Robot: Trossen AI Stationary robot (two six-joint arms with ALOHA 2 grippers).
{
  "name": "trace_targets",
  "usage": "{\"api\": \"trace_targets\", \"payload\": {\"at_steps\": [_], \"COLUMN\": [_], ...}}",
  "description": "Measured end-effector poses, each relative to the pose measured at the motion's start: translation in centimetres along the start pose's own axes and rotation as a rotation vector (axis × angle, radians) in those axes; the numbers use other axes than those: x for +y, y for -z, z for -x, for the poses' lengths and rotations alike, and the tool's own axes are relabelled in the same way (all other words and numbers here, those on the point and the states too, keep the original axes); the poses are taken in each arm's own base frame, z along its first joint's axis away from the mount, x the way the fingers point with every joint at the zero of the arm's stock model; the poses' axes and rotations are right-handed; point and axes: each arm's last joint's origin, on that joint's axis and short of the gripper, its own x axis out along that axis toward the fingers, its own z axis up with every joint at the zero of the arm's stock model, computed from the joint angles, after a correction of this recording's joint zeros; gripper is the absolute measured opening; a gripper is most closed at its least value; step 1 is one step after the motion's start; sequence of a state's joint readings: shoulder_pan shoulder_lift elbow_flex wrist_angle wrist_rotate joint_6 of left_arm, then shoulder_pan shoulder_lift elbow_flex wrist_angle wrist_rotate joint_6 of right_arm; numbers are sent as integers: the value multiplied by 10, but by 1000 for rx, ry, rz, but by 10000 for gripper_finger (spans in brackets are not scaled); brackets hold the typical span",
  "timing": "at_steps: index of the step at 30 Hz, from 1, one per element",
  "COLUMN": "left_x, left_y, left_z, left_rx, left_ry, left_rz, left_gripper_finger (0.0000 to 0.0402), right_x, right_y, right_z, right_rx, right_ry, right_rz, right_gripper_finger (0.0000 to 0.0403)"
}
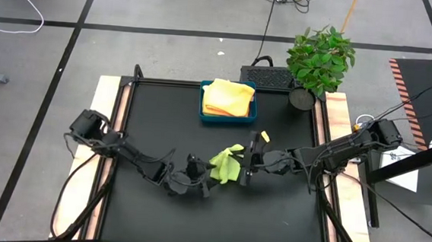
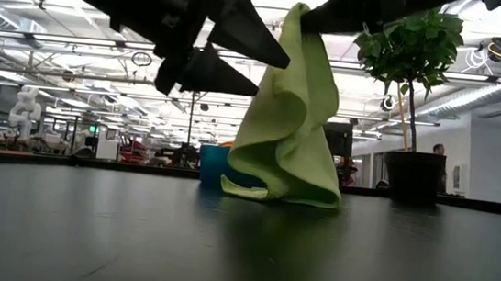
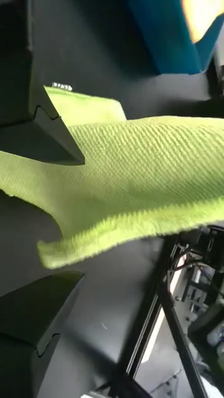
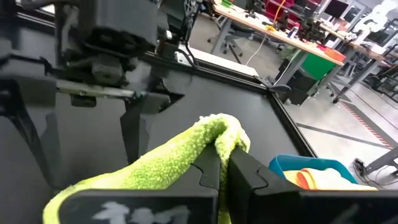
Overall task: Fold microfiber towels
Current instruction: Fold the green microfiber towel
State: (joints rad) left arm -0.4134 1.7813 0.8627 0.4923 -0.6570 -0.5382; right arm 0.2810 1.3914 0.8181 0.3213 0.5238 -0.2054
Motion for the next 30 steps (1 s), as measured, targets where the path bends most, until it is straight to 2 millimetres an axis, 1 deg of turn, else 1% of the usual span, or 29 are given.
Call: {"api": "trace_targets", "payload": {"at_steps": [5, 10, 12, 14, 16, 19, 22, 27, 28, 30], "left_x": [7, 10, 11, 12, 13, 13, 14, 14, 16, 20], "left_y": [-4, -7, -8, -7, -6, -6, -5, -4, -4, -7], "left_z": [-6, -10, -11, -12, -14, -15, -16, -16, -15, -9], "left_rx": [24, 24, 34, 44, 44, 47, 65, 91, 109, 155], "left_ry": [21, 36, 56, 62, 60, 78, 88, 125, 119, 97], "left_rz": [31, 18, 19, 13, 4, -11, -54, -181, -211, -268], "left_gripper_finger": [287, 287, 280, 265, 241, 194, 138, 27, 14, 10], "right_x": [0, 0, 0, 0, 0, 0, 0, 1, 2, 5], "right_y": [-1, -1, -1, -1, -1, -1, -1, 1, 1, 3], "right_z": [0, 0, 0, 0, 0, 0, 0, 1, 1, 2], "right_rx": [-5, -5, -5, -5, -5, -5, -5, 5, 11, 29], "right_ry": [1, 1, 1, 1, 1, 1, 1, -7, -11, -26], "right_rz": [-4, -5, -5, -5, -5, -5, -5, -2, 0, 11], "right_gripper_finger": [0, 0, 0, 0, 0, 0, 0, 0, 0, 0]}}
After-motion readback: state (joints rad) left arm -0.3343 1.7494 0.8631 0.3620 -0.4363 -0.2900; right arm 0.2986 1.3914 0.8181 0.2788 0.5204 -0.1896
